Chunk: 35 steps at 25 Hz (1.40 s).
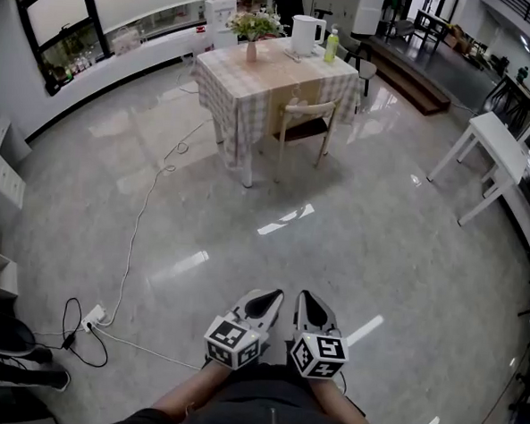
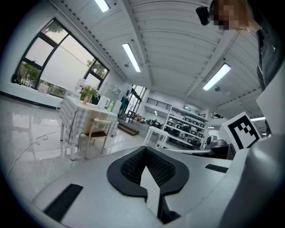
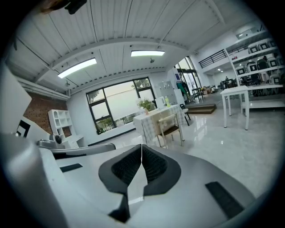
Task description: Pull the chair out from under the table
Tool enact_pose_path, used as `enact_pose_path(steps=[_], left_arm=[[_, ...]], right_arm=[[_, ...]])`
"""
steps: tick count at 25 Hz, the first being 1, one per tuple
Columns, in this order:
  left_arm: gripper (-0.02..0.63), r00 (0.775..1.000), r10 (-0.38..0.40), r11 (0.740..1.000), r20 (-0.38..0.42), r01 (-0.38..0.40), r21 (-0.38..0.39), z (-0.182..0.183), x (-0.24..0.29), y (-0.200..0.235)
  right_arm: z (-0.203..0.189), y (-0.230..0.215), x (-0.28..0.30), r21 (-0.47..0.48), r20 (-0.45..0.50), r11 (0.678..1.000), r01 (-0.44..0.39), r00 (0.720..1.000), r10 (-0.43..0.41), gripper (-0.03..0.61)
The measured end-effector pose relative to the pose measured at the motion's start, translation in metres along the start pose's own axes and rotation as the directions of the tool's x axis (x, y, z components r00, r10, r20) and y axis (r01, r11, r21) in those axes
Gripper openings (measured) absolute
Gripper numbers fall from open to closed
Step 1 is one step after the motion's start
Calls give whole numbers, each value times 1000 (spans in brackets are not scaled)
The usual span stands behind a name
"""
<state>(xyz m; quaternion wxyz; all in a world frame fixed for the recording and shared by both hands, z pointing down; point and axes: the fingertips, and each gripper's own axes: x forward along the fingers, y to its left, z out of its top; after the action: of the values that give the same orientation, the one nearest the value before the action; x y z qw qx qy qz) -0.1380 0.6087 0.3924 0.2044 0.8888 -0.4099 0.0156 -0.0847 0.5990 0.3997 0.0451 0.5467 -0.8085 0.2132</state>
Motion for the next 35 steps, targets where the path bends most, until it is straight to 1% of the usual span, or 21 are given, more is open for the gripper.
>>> enact_pose_path(steps=[3,7,12,16,23,29,35], left_arm=[[9,1000,-8,1000,-6,8,22,22,27,30],[9,1000,-23,999,-8,23,46,55,63,72],[9,998,-56,996,-20,57,69,86,100,119],[9,997,-72,994,-27,74,76,105,121,153],[9,995,-94,993,-40,97,71,120,155,194],[9,989,-134,989,-66,138,52,116,167,201],[9,989,-120,991,-81,125,52,119,169,212]], right_arm=[[19,-4,39,-7,15,1000,-1,1000,1,14],[44,-11,92,-4,29,1000,21,999,-21,14],[69,-14,155,7,44,999,42,998,-43,14],[81,-10,196,2,45,999,48,998,-48,14],[89,-14,247,2,43,998,66,997,-66,15],[87,-22,264,8,31,996,88,996,-88,15],[94,-28,267,25,34,993,117,992,-117,15]])
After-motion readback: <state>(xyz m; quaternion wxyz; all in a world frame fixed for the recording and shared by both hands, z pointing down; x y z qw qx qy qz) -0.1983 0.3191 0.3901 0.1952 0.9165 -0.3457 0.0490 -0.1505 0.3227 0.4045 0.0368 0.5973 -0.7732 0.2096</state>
